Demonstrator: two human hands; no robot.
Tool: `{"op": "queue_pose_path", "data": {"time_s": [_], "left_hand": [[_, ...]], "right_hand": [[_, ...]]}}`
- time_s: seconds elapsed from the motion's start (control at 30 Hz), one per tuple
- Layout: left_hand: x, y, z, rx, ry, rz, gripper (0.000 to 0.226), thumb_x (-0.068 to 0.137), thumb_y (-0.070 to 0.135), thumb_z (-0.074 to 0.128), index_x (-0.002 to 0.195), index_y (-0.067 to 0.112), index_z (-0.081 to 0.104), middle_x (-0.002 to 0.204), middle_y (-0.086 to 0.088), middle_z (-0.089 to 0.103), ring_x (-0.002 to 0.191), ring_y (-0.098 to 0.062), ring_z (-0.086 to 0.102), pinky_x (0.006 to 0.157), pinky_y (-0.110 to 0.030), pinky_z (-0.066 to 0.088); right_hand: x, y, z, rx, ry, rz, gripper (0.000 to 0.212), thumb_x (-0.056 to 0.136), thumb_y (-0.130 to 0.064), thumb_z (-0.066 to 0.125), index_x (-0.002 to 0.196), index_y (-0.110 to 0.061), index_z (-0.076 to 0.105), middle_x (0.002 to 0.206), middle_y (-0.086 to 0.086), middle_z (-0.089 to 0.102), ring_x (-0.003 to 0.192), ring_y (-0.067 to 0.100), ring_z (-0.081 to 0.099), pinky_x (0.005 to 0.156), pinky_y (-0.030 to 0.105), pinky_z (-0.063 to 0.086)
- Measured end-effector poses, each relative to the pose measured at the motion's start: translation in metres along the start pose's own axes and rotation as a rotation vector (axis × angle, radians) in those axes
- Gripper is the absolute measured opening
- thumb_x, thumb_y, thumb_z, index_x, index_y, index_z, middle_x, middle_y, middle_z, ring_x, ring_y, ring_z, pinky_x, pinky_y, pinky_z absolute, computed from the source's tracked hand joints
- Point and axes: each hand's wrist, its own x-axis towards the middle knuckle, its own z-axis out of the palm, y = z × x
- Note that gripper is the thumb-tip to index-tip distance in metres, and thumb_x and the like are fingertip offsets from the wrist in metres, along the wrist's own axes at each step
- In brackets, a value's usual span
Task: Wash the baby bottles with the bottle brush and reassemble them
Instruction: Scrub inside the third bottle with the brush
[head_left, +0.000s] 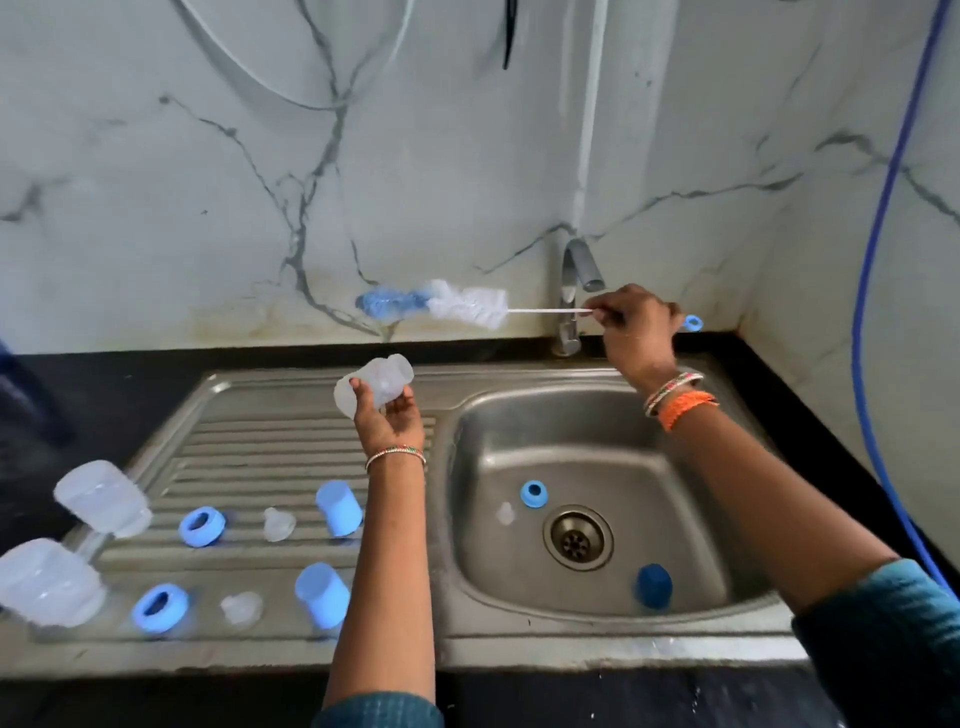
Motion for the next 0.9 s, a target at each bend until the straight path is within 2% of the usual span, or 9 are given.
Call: {"op": "queue_pose_path", "data": {"time_s": [0.1,0.2,0.33,0.57,0.77,0.83,0.9], "left_hand": [[-0.001,0.01,0.006,-0.083,0.015,0.083,0.024,0.091,0.03,0.061,0.1,0.011,0.051,0.095,-0.011,0.055,0.086,-0.018,0.056,0.078,-0.027,0.049],[-0.004,0.014,0.015,-0.095,-0.014,0.095,0.023,0.09,0.032,0.061,0.094,0.01,0.054,0.09,-0.008,0.058,0.083,-0.015,0.058,0.08,-0.026,0.05],[-0.003,0.012,0.013,-0.023,-0.049,0.053,0.026,0.089,0.034,0.061,0.095,0.01,0.056,0.088,-0.005,0.059,0.081,-0.013,0.06,0.075,-0.023,0.05],[0.001,0.023,0.005,-0.115,-0.066,0.028,0.045,0.087,0.04,0.063,0.115,0.007,0.051,0.097,-0.01,0.057,0.095,-0.019,0.057,0.083,-0.027,0.052],[0.002,0.027,0.001,-0.06,-0.086,0.033,0.046,0.087,0.04,0.064,0.118,0.009,0.051,0.097,-0.009,0.058,0.092,-0.019,0.058,0.078,-0.027,0.052],[-0.002,0.025,0.002,0.012,-0.102,0.026,0.045,0.086,0.037,0.065,0.119,0.01,0.052,0.096,-0.008,0.06,0.089,-0.017,0.06,0.077,-0.025,0.052],[-0.004,0.024,0.001,0.045,-0.11,0.009,0.037,0.087,0.035,0.065,0.113,0.01,0.055,0.095,-0.007,0.061,0.088,-0.017,0.061,0.075,-0.024,0.053]], "right_hand": [[0.004,0.013,-0.004,0.035,-0.005,-0.067,0.019,0.087,-0.011,0.062,0.095,-0.022,0.075,0.095,0.002,0.067,0.095,0.023,0.06,0.091,0.038,0.029],[0.003,0.022,-0.009,0.102,-0.022,-0.153,0.019,0.084,-0.005,0.064,0.09,-0.018,0.076,0.085,-0.004,0.063,0.085,0.026,0.061,0.087,0.054,0.043],[-0.001,0.023,-0.008,0.054,-0.049,-0.162,0.02,0.082,-0.002,0.065,0.089,-0.017,0.077,0.088,0.001,0.068,0.086,0.027,0.062,0.088,0.055,0.043],[-0.01,0.03,0.001,0.148,-0.06,-0.106,0.021,0.083,0.0,0.065,0.09,-0.015,0.077,0.084,-0.007,0.062,0.086,0.027,0.063,0.086,0.059,0.045],[-0.016,0.03,-0.004,0.092,-0.055,-0.095,0.021,0.084,-0.001,0.064,0.09,-0.017,0.077,0.091,0.002,0.068,0.091,0.028,0.062,0.091,0.056,0.041],[-0.017,0.024,-0.006,0.003,-0.005,-0.145,0.022,0.083,-0.001,0.065,0.09,-0.017,0.077,0.089,0.003,0.068,0.092,0.028,0.06,0.091,0.048,0.038],[-0.017,0.018,-0.01,-0.061,0.06,-0.186,0.024,0.081,0.002,0.064,0.09,-0.016,0.077,0.087,0.004,0.065,0.094,0.029,0.057,0.086,0.036,0.026]]}}
